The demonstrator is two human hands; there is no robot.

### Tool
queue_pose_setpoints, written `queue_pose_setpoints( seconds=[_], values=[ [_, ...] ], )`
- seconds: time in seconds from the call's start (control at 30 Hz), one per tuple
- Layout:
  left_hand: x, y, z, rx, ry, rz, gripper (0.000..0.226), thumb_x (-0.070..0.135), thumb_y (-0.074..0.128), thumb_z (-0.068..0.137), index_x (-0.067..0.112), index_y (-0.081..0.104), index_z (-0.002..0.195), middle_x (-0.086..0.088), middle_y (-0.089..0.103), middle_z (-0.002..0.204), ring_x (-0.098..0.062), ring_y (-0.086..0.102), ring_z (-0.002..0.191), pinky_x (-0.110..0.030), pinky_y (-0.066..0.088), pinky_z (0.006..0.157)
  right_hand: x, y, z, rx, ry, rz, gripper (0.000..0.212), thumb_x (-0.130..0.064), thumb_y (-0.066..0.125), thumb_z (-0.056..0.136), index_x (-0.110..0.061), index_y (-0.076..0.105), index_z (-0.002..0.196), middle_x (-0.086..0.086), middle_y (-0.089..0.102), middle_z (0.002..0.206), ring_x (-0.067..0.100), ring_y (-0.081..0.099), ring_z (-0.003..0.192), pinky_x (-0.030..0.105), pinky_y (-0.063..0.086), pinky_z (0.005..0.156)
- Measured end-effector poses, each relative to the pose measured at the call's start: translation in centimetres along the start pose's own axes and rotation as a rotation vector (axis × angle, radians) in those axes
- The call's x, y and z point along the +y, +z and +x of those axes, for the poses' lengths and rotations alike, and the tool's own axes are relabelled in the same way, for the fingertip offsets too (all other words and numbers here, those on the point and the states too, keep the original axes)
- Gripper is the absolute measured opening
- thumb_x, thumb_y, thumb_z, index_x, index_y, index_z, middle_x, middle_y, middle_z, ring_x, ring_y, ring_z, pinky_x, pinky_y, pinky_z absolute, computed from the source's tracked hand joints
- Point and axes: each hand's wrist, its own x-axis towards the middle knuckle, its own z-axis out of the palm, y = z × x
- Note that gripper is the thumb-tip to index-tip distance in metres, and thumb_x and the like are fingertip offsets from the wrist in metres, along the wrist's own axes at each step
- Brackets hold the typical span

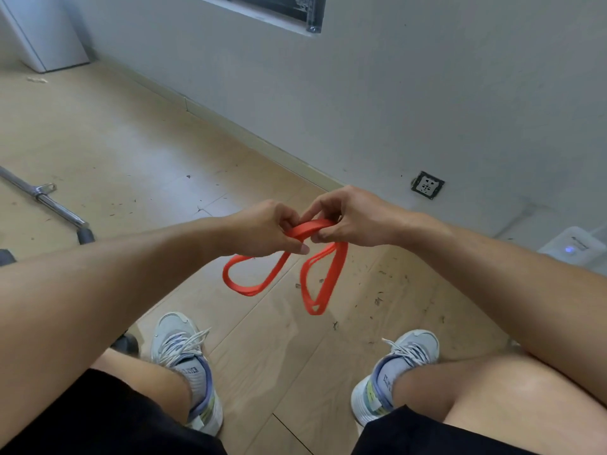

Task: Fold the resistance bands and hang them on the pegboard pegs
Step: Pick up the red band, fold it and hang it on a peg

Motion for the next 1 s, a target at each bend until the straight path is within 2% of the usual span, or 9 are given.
queue_pose_setpoints(
  seconds=[0.07, 0.13, 0.27, 0.43, 0.6, 0.8, 0.93, 1.0],
  values=[
    [0.0, -0.3, -0.1, 0.034, 0.004, -0.013, 0.011, 0.033, 0.076, 0.088, 0.025, 0.07, 0.09, 0.001, 0.072, 0.085, -0.026, 0.069, 0.087, -0.037, 0.057, 0.078, -0.2, 0.1, 0.0, 0.015, 0.007, 0.045, 0.027, -0.013, 0.077, 0.092, -0.015, 0.068, 0.117, 0.002, 0.076, 0.096, 0.017, 0.074, 0.085, 0.023, 0.059, 0.074],
    [-0.1, -0.6, -0.2, 0.078, 0.004, -0.063, 0.01, 0.03, 0.074, 0.09, 0.021, 0.07, 0.093, 0.001, 0.072, 0.087, -0.023, 0.07, 0.088, -0.039, 0.06, 0.083, -0.3, 0.3, 0.2, 0.026, 0.014, 0.055, 0.031, -0.008, 0.078, 0.091, -0.014, 0.064, 0.118, 0.004, 0.075, 0.1, 0.018, 0.074, 0.088, 0.022, 0.058, 0.077],
    [-0.2, -1.1, -0.4, 0.144, 0.004, -0.205, 0.011, 0.026, 0.073, 0.092, 0.017, 0.072, 0.097, -0.003, 0.075, 0.092, -0.019, 0.073, 0.09, -0.039, 0.059, 0.089, 0.2, 0.4, 0.5, 0.045, 0.03, 0.113, 0.031, -0.009, 0.078, 0.091, -0.012, 0.067, 0.119, 0.003, 0.074, 0.098, 0.016, 0.075, 0.089, 0.028, 0.062, 0.084],
    [-0.4, -0.9, -0.4, 0.151, 0.0, -0.304, 0.011, 0.022, 0.071, 0.093, 0.014, 0.069, 0.099, -0.007, 0.075, 0.098, -0.016, 0.075, 0.089, -0.027, 0.06, 0.082, 0.6, 0.6, 0.4, 0.053, 0.064, 0.127, 0.018, -0.014, 0.075, 0.094, -0.011, 0.072, 0.111, 0.006, 0.075, 0.098, 0.019, 0.074, 0.092, 0.028, 0.061, 0.086],
    [-0.4, -1.0, -0.2, 0.172, -0.007, -0.314, 0.01, 0.024, 0.068, 0.095, 0.016, 0.067, 0.1, -0.006, 0.074, 0.098, -0.021, 0.073, 0.094, -0.03, 0.059, 0.084, 0.4, 0.2, 0.1, 0.117, 0.087, 0.226, 0.017, -0.016, 0.073, 0.095, -0.008, 0.075, 0.111, 0.002, 0.07, 0.089, 0.017, 0.068, 0.086, 0.03, 0.058, 0.085],
    [-0.4, -0.7, -0.1, 0.141, -0.021, -0.413, 0.018, 0.027, 0.065, 0.097, 0.013, 0.065, 0.108, -0.013, 0.072, 0.108, -0.03, 0.069, 0.105, -0.048, 0.055, 0.099, -0.7, 0.1, 0.0, 0.227, 0.034, 0.251, 0.022, -0.021, 0.075, 0.094, -0.009, 0.076, 0.112, 0.003, 0.074, 0.092, 0.023, 0.072, 0.091, 0.034, 0.061, 0.085],
    [-0.5, -0.6, -0.1, 0.133, -0.045, -0.472, 0.019, 0.015, 0.068, 0.094, 0.014, 0.062, 0.112, -0.011, 0.07, 0.11, -0.028, 0.066, 0.109, -0.045, 0.052, 0.103, -1.3, -0.2, -0.1, 0.262, 0.0, 0.248, 0.026, -0.024, 0.081, 0.089, -0.012, 0.078, 0.112, -0.003, 0.074, 0.089, 0.015, 0.071, 0.084, 0.029, 0.061, 0.081],
    [-0.4, -0.8, -0.1, 0.11, -0.049, -0.49, 0.028, 0.007, 0.069, 0.09, 0.016, 0.06, 0.115, -0.008, 0.069, 0.111, -0.027, 0.065, 0.11, -0.04, 0.052, 0.101, -1.7, -0.2, 0.0, 0.289, -0.018, 0.228, 0.029, -0.026, 0.081, 0.089, -0.014, 0.077, 0.114, -0.001, 0.074, 0.093, 0.016, 0.072, 0.087, 0.031, 0.061, 0.082]
  ],
)
